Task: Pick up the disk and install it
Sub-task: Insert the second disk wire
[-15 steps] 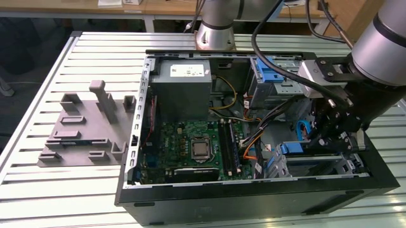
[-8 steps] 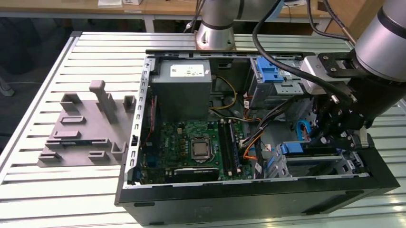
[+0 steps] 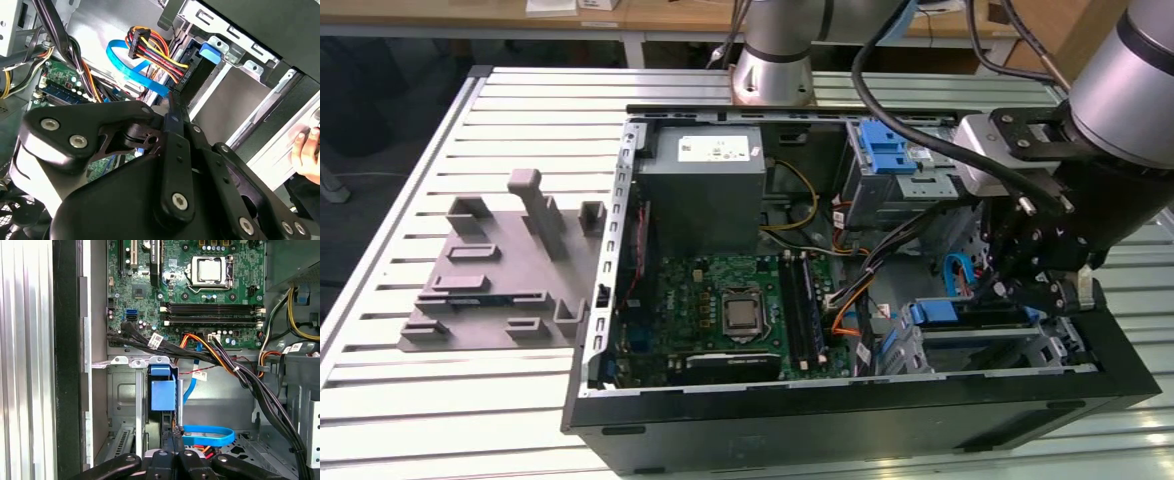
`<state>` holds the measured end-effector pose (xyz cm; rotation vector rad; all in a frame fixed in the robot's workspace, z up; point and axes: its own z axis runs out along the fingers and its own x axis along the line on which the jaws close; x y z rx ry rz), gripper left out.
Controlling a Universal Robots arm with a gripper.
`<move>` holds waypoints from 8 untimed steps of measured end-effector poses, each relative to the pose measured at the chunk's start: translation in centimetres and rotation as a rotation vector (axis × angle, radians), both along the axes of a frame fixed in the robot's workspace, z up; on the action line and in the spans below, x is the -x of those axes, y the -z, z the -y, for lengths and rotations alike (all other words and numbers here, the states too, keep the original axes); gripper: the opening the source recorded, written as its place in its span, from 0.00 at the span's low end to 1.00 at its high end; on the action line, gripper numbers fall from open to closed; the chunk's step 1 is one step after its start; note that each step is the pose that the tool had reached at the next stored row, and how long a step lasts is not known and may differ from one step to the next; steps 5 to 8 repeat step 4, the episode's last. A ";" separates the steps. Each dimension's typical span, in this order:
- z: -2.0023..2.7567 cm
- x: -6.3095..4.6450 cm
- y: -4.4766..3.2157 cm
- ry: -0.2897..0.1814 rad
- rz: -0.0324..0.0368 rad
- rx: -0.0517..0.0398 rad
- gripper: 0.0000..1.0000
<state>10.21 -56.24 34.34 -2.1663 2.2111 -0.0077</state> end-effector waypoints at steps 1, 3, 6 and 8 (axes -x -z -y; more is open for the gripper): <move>0.00 0.0 -0.02 0.000 0.0000 0.0001 0.11; 0.00 0.0 -0.03 0.000 0.0000 0.0001 0.11; 0.00 0.0 -0.04 0.000 0.0000 0.0001 0.11; 0.00 0.0 -0.04 0.000 0.0000 0.0001 0.11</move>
